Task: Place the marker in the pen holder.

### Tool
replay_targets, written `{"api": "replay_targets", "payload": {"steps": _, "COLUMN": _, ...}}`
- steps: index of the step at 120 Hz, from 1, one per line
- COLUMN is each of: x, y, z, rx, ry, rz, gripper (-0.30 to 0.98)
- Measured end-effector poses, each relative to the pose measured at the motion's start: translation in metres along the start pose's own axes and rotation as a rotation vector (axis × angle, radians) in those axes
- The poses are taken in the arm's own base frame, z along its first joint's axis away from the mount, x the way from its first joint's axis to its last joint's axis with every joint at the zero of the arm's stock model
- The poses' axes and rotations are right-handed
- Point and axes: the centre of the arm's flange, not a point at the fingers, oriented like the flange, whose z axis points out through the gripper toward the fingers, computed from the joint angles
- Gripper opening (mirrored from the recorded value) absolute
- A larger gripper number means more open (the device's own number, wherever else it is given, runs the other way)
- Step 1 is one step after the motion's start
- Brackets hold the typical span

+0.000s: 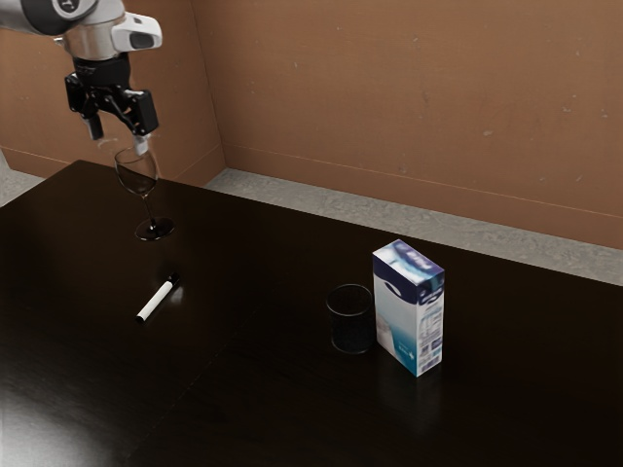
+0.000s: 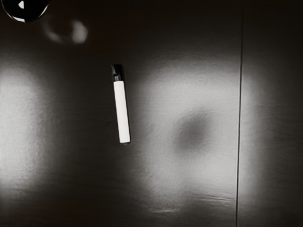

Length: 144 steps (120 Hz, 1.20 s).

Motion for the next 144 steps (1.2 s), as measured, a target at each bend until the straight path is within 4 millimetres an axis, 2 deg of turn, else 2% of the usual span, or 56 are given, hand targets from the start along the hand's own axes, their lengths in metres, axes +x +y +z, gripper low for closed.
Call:
{"api": "replay_targets", "payload": {"steps": 53, "x": 0.002, "y": 0.013, "z": 0.0, "rx": -0.036, "ry": 0.003, "rz": 0.016, "gripper": 0.69}}
{"api": "replay_targets", "payload": {"steps": 67, "x": -0.002, "y": 0.019, "z": -0.002, "rx": -0.04, "ry": 0.004, "rz": 0.019, "gripper": 0.69}}
{"api": "replay_targets", "payload": {"steps": 73, "x": -0.005, "y": 0.024, "z": 0.003, "rx": -0.035, "ry": -0.009, "rz": 0.028, "gripper": 0.69}}
{"api": "replay_targets", "payload": {"steps": 77, "x": -0.015, "y": 0.032, "z": 0.017, "rx": -0.036, "ry": -0.038, "rz": 0.041, "gripper": 0.69}}
{"api": "replay_targets", "payload": {"steps": 81, "x": -0.03, "y": 0.039, "z": 0.045, "rx": -0.043, "ry": -0.083, "rz": 0.056, "gripper": 0.69}}
{"api": "replay_targets", "payload": {"steps": 85, "x": -0.044, "y": 0.035, "z": 0.081, "rx": -0.053, "ry": -0.134, "rz": 0.048, "gripper": 0.68}}
{"api": "replay_targets", "payload": {"steps": 95, "x": -0.076, "y": 0.007, "z": 0.189, "rx": -0.088, "ry": -0.267, "rz": -0.023, "gripper": 0.69}}
{"api": "replay_targets", "payload": {"steps": 104, "x": -0.08, "y": -0.004, "z": 0.259, "rx": -0.093, "ry": -0.317, "rz": -0.067, "gripper": 0.69}}
{"api": "replay_targets", "payload": {"steps": 110, "x": -0.079, "y": -0.007, "z": 0.294, "rx": -0.09, "ry": -0.328, "rz": -0.09, "gripper": 0.69}}
{"api": "replay_targets", "payload": {"steps": 117, "x": -0.08, "y": -0.011, "z": 0.315, "rx": -0.09, "ry": -0.307, "rz": -0.112, "gripper": 0.69}}
{"api": "replay_targets", "payload": {"steps": 127, "x": -0.072, "y": -0.021, "z": 0.317, "rx": -0.084, "ry": -0.246, "rz": -0.139, "gripper": 0.69}}
{"api": "replay_targets", "payload": {"steps": 137, "x": -0.048, "y": -0.035, "z": 0.322, "rx": -0.061, "ry": -0.211, "rz": -0.167, "gripper": 0.69}}
{"api": "replay_targets", "payload": {"steps": 144, "x": -0.036, "y": -0.028, "z": 0.331, "rx": -0.06, "ry": -0.204, "rz": -0.168, "gripper": 0.69}}
